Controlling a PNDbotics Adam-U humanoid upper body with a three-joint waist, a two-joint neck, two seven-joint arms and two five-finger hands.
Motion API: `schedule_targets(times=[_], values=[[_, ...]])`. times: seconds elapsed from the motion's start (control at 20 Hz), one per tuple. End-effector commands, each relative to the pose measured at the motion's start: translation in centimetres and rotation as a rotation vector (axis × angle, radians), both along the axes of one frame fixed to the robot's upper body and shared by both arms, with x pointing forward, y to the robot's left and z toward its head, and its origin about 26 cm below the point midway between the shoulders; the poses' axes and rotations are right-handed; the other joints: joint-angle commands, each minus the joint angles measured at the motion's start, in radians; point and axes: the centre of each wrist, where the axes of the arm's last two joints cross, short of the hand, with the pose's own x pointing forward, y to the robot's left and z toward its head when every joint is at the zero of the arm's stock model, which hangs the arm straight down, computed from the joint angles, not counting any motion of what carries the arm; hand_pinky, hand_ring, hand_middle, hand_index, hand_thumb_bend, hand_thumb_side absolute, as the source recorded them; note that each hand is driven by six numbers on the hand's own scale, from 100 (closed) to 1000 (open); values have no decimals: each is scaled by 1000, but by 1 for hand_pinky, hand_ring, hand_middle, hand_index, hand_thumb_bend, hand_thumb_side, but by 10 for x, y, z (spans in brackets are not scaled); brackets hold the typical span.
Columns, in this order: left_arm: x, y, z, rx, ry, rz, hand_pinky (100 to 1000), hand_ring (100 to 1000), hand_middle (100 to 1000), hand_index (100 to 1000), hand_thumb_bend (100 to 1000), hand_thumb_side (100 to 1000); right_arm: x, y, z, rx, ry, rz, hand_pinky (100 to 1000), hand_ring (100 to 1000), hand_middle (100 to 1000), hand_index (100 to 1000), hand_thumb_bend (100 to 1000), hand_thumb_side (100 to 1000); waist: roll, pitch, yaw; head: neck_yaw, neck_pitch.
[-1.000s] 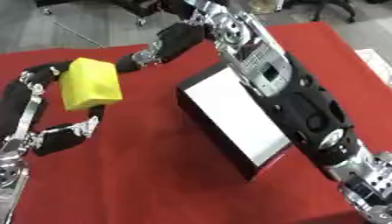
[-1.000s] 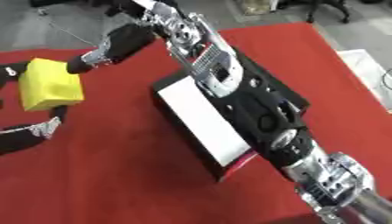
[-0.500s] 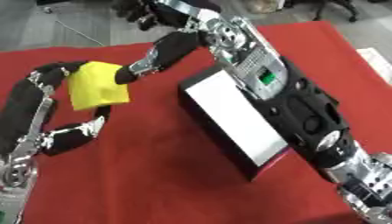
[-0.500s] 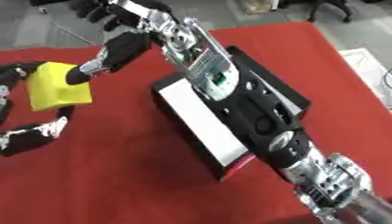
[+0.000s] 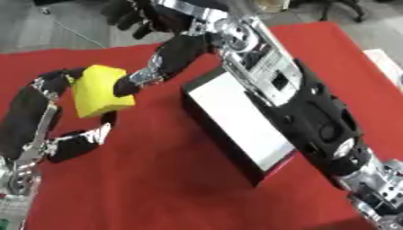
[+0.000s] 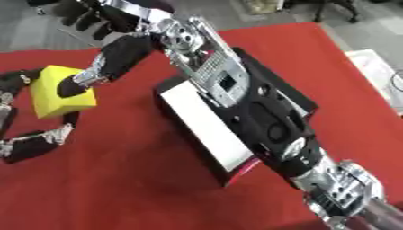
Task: Pick up the objects with one hand, pass them to the other hand, and then place them into the box on the other side of the table.
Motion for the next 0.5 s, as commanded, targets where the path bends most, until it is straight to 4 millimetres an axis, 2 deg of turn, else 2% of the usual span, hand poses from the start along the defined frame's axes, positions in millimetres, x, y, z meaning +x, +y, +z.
schedule_targets(times=[0.05,0.25,0.5], values=[[0,0,5,-43,12,-10,717,634,497,603,100,356,-6,-3,8,-23,-41,14,833,866,786,844,798,204,-7,2,0,-8,-4],[-2,-3,5,-116,62,-49,717,624,481,585,100,484,-3,-1,3,-53,-62,1,829,860,778,834,808,211,-5,5,1,-12,-6],[-5,-4,7,-184,104,-94,719,622,477,582,100,496,3,0,-6,-91,-68,-12,828,859,811,829,808,212,-5,8,4,-13,-6]])
